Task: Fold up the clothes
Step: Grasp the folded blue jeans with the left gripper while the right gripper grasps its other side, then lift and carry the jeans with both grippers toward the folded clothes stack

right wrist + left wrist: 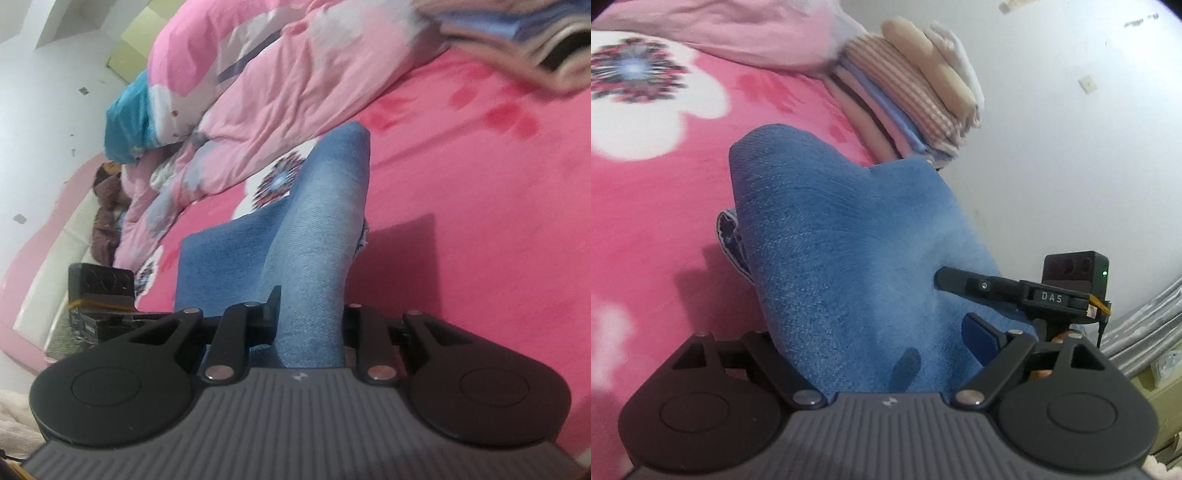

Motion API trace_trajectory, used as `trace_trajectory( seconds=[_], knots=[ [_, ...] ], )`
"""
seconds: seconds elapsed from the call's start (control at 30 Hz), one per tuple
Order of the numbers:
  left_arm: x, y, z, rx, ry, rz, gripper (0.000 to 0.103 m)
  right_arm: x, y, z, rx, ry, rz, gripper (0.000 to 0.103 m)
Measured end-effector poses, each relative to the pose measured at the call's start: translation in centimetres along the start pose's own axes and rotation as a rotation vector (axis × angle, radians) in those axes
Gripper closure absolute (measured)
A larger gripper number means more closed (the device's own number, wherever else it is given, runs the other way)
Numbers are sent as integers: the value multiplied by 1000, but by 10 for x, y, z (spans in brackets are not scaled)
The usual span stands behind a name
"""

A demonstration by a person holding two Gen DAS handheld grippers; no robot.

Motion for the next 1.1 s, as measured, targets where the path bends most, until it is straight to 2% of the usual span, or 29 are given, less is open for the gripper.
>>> trace_trajectory(
  seconds=[0.4, 0.6, 0.77, 0.97, 1.1],
  knots=[
    [71, -206, 79, -62, -96, -142, 16, 77, 88, 152, -192, 6, 47, 84],
    [97, -286, 104, -120, -103, -180, 16, 105, 126, 215, -273, 22, 81, 84],
    [100, -326, 116, -130, -123, -204, 16, 121, 131, 257, -296, 60, 64, 84],
    [100, -337, 120, -146, -159, -209, 16, 135, 123, 287, -260, 135, 36, 83],
    [96, -333, 117, -151, -171, -197, 20, 135, 116, 306, -257, 123, 42, 80]
  ],
)
Point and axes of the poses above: each gripper's, at about its wrist camera, not at the fingertips, and y roughly against the way its jaws point, z to its right, x to its top, the point moved 1 cm from there along -y, roughly the way its jaws point, and after that the axes turned 6 degrees about y, right-handed, at the moved point
